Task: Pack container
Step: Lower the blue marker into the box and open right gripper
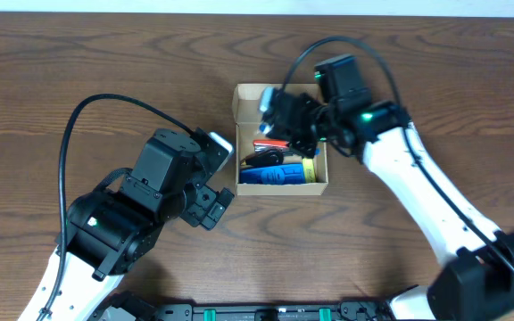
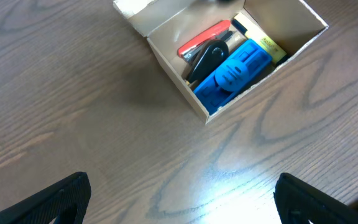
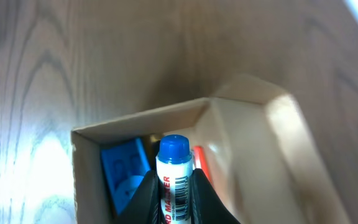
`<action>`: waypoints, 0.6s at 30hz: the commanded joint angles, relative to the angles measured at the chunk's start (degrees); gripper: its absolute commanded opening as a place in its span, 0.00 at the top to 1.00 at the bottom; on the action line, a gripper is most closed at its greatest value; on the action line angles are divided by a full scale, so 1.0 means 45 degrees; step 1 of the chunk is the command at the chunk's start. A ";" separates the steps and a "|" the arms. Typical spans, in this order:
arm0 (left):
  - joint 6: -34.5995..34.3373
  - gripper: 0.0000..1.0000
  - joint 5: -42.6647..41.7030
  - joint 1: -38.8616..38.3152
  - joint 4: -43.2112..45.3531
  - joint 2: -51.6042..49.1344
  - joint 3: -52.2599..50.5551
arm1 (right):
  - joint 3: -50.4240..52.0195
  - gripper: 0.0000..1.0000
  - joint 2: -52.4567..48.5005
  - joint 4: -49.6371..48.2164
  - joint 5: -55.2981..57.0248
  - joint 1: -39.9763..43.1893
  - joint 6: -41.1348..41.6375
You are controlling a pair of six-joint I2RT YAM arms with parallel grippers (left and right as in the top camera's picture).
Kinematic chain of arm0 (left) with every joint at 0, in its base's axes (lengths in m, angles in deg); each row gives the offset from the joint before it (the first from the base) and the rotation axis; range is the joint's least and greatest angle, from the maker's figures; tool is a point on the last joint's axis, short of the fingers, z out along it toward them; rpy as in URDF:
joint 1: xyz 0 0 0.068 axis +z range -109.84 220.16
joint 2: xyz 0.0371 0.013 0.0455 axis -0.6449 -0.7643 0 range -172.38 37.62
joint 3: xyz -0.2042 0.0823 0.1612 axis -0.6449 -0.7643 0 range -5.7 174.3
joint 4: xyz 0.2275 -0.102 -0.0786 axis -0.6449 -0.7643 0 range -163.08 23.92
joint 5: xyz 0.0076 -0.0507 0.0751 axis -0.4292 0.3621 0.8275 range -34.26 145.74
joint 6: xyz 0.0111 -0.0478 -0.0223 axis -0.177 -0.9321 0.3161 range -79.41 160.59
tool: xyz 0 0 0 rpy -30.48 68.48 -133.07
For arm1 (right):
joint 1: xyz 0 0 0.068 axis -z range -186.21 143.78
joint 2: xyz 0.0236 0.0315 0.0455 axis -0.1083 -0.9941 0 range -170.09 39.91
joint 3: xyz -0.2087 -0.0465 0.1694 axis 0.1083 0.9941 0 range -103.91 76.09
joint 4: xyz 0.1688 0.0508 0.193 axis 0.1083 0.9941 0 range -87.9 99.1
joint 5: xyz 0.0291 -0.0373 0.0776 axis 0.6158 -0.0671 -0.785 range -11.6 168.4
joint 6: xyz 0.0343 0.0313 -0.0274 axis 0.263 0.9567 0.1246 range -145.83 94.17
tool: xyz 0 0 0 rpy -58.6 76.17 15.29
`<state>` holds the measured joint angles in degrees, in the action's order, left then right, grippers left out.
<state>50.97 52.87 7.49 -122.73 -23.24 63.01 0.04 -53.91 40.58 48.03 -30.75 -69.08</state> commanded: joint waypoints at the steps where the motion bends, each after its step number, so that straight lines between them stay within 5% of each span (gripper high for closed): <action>1: 0.0073 0.05 -0.0078 0.0068 -0.0029 0.0029 0.0039 | 0.0044 0.99 -0.0850 0.0068 -0.0267 -0.0510 -0.0937; 18: 0.0073 0.05 -0.0078 0.0068 -0.0029 0.0029 0.0039 | 0.0044 0.99 -0.3099 0.0306 -0.0262 -0.0903 -0.0933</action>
<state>50.97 52.87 7.49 -122.73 -23.24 63.03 0.06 -67.35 41.54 48.01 -33.92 -72.60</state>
